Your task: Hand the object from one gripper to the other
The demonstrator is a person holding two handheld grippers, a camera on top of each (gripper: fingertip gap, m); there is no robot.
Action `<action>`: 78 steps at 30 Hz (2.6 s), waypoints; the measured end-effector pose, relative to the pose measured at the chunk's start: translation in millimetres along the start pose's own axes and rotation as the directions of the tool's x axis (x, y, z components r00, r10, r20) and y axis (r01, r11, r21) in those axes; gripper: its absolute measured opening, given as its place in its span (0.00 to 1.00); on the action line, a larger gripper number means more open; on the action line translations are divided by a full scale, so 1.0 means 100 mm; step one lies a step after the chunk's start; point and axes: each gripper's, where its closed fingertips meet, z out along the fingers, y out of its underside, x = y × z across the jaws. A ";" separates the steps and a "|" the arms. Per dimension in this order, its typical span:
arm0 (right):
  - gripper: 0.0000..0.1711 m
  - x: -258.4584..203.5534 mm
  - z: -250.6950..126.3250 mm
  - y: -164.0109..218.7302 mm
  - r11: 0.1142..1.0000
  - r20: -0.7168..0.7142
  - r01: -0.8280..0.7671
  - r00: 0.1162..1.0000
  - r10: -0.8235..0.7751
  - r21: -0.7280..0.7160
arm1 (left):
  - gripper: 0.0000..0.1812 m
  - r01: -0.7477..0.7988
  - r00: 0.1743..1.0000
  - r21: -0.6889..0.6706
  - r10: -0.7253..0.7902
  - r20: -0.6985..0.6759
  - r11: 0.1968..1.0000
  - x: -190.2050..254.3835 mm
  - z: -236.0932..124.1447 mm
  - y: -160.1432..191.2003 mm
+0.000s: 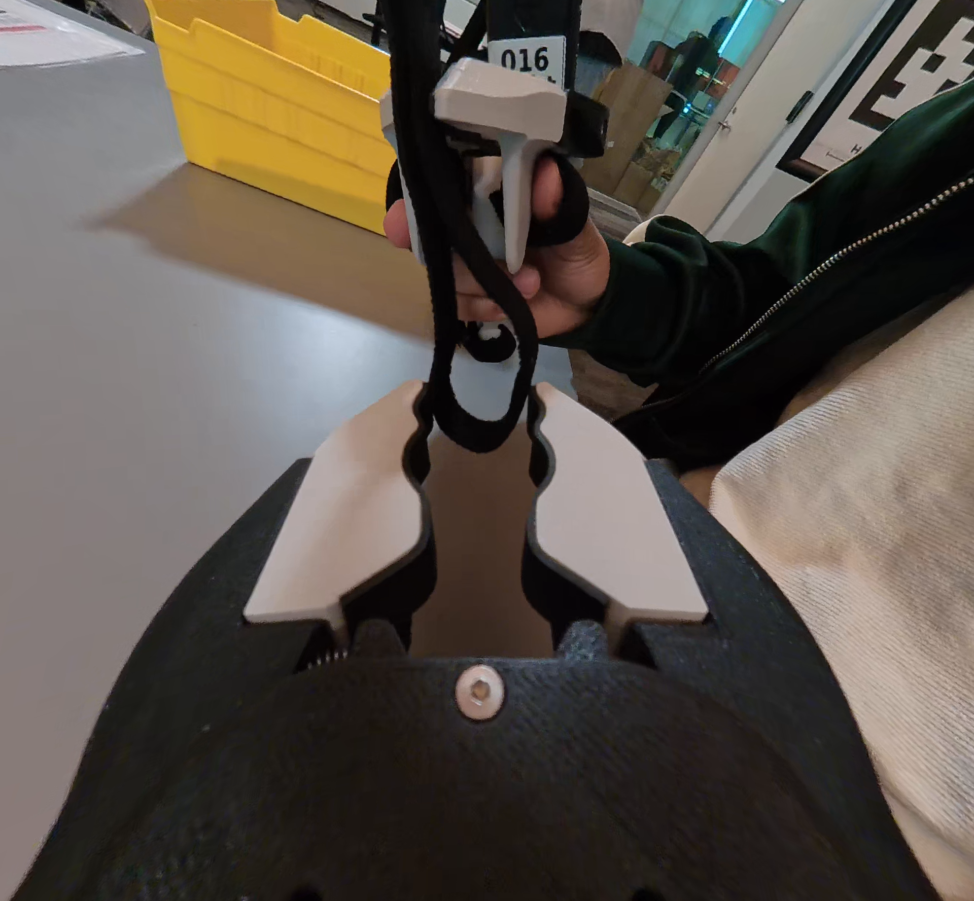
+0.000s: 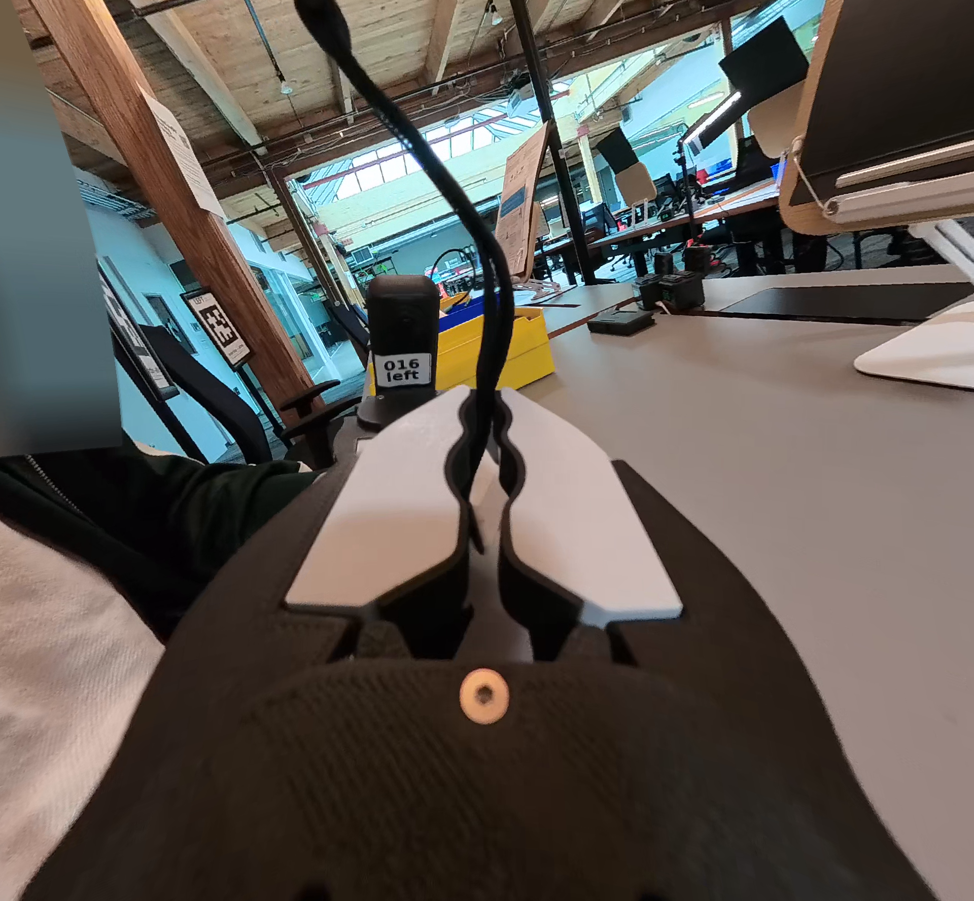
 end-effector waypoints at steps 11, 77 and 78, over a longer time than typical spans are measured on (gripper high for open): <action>0.14 0.06 0.03 0.04 1.000 -0.021 -0.029 0.999 0.029 -0.009 | 0.02 0.032 0.998 -0.006 -0.033 -0.053 0.999 0.06 -0.02 0.00; 0.03 -0.44 0.28 0.65 0.923 0.181 0.185 0.975 -0.129 -0.337 | 0.11 0.242 0.964 0.364 -0.182 -0.192 0.899 0.06 -0.42 -0.60; 0.03 -0.45 0.29 0.66 0.923 0.184 0.184 0.975 -0.126 -0.339 | 0.08 0.237 0.965 0.358 -0.176 -0.196 0.903 0.08 -0.41 -0.60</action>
